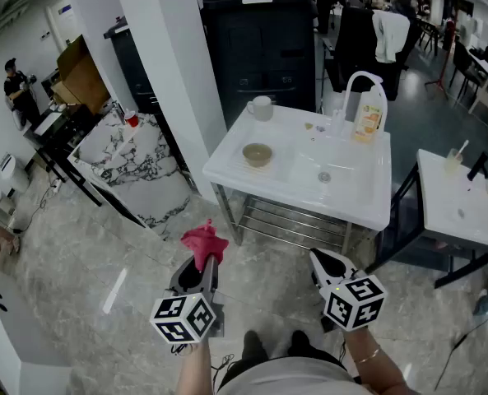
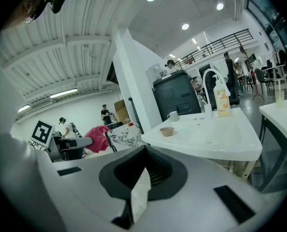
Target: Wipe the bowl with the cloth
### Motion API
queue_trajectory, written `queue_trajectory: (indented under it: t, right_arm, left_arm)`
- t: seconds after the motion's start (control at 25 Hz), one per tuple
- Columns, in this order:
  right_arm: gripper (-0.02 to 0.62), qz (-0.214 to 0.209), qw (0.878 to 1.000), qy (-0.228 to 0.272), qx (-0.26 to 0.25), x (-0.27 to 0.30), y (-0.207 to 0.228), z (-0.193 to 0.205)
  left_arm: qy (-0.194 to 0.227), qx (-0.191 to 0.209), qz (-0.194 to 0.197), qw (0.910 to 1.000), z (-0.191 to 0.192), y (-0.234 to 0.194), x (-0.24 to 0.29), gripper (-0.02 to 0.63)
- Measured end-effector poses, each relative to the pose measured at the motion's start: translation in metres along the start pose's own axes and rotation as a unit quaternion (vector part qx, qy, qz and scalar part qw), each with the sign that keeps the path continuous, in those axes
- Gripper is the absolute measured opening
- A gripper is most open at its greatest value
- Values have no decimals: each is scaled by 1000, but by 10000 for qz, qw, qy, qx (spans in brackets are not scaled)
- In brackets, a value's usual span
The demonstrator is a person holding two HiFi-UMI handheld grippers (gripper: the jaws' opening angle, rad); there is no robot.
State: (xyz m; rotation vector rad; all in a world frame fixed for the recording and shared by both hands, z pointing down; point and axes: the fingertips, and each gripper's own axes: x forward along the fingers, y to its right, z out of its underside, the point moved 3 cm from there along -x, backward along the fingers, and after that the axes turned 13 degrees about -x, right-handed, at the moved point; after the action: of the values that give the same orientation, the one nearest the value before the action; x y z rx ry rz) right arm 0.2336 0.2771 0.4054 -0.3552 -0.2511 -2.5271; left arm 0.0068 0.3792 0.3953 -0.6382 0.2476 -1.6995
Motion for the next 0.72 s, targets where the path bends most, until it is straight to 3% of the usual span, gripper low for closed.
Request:
queue_trajectory:
  t: [0.4,0.72]
  right_arm:
    - [3,356,9988,144,296,52,-50,-3]
    - [35,458,9951,305,825,93,-45,-12]
  left_arm:
    - [-174,157,460,9987,-43,-59,18,120]
    - [-291,213,691,9970,-58,-75,48,120]
